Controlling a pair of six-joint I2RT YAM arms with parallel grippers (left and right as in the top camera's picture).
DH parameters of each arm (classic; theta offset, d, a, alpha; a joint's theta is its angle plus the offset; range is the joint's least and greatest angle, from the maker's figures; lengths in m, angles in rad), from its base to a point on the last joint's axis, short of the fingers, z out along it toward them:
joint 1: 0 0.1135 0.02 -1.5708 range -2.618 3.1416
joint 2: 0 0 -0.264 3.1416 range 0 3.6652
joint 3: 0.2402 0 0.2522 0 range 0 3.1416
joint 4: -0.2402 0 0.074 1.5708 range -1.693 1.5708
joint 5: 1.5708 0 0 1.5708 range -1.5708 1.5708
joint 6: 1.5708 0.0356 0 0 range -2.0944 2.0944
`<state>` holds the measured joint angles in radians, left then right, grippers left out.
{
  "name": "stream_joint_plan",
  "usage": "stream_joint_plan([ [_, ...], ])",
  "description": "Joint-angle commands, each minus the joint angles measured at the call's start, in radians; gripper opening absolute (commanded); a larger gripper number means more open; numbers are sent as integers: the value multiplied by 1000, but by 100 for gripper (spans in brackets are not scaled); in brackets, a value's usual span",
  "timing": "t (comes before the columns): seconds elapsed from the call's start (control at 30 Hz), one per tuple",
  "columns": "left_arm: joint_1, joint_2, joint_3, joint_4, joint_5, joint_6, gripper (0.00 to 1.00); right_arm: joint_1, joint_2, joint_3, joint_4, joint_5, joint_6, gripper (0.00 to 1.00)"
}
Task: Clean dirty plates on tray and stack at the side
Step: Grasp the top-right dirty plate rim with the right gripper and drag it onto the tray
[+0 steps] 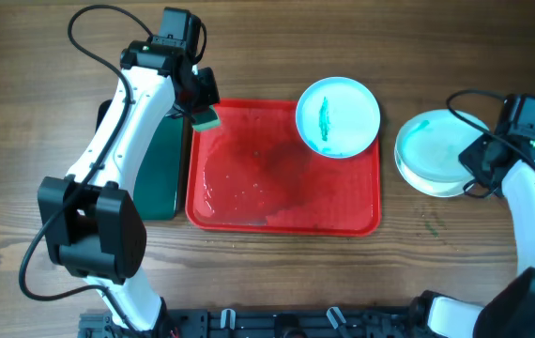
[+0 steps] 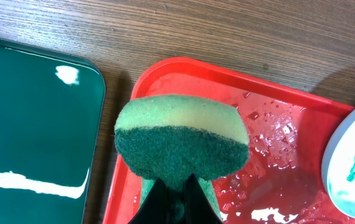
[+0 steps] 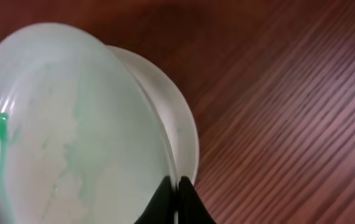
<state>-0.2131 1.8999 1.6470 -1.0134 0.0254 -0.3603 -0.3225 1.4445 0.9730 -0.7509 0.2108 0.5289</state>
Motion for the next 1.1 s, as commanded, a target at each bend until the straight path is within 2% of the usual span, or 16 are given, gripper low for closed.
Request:
stream_joint_plan([
  [0.0,2,12,2,3,11,16,4,0,58,-46,40,55,24,7],
  [0.03,2,12,2,3,11,16,4,0,76,-46,50,56,21,14],
  [0.1,2,12,2,3,11,16,4,0,101,-46,85,50,16,37],
  [0.13,2,12,2,3,11,16,4,1,103,-45,115,3,-36,43],
  [0.33,2,12,2,3,11,16,4,82,97,95,126,-347,-202,51],
  [0.43,2,12,2,3,11,16,4,183,97,140,158,-404,-204,51],
  [0.57,2,12,2,3,11,16,4,342,125,140,191,-334,-83,49],
  [0.7,2,12,2,2,11,16,4,449,229,140,190,-304,47,37],
  [0.8,2,12,2,2,11,16,4,488,301,140,167,-294,76,28],
  [1.07,2,12,2,2,11,16,4,494,406,138,137,-253,83,20],
])
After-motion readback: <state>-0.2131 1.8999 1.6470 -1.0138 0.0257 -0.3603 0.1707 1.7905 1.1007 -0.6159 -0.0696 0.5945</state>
